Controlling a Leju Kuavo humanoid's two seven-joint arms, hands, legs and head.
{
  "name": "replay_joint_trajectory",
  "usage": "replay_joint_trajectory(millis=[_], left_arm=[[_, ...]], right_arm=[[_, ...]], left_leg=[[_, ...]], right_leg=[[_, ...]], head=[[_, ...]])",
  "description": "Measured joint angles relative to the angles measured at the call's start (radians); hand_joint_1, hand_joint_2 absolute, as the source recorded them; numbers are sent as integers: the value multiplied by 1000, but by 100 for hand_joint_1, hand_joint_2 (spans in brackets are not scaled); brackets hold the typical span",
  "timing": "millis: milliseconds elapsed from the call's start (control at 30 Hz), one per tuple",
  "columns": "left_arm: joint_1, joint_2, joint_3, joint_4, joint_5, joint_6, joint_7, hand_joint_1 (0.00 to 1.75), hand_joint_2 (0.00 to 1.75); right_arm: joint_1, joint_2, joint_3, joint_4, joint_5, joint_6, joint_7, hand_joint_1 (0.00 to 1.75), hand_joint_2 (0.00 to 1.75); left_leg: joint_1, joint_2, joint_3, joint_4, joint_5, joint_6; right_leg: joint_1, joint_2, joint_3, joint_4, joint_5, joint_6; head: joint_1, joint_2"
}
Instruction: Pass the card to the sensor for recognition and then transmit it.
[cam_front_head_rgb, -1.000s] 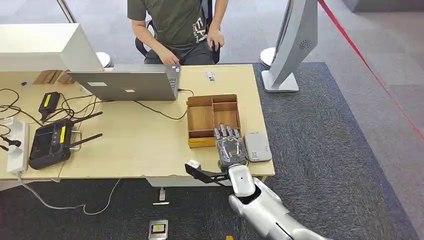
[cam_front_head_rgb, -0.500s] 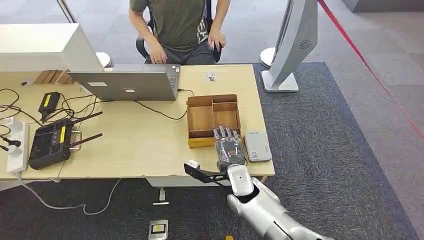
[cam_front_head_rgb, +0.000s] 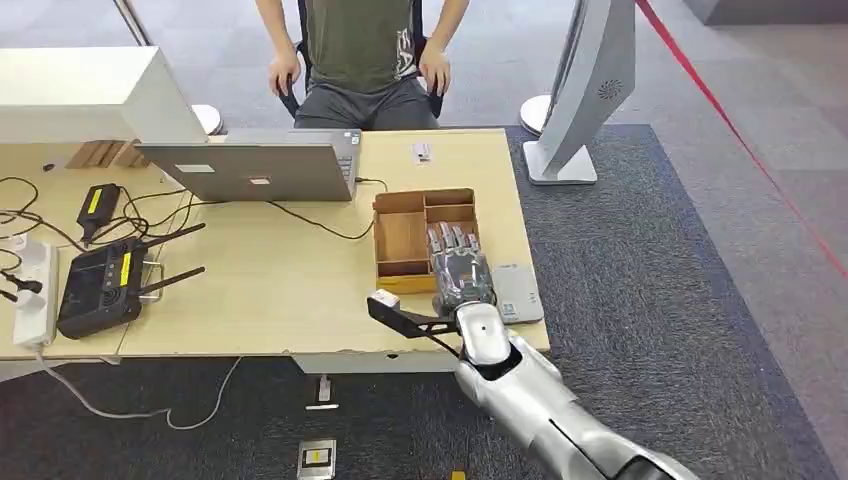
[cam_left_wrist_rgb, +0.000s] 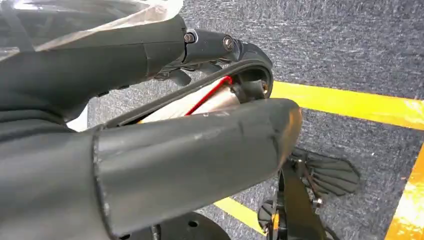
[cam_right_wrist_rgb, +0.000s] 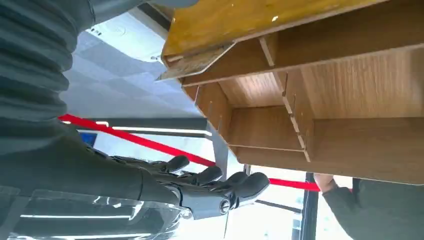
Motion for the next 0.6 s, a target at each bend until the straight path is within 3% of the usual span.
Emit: replay_joint_trajectory(millis=[367, 600], left_arm=[[0, 11, -2, 0, -42, -41, -12, 0, 0], [0, 18, -3, 0, -50, -49, -18, 0, 0]], right_arm=[[0, -49, 0, -49, 10, 59, 72, 0, 175], [7, -81, 1, -50, 17, 75, 83, 0, 175]], left_leg=[[0, 0, 0, 0, 0, 0], [0, 0, 0, 0, 0, 0]], right_leg=[[0, 0, 0, 0, 0, 0], [0, 0, 0, 0, 0, 0]], head=[[0, 0], [0, 0]])
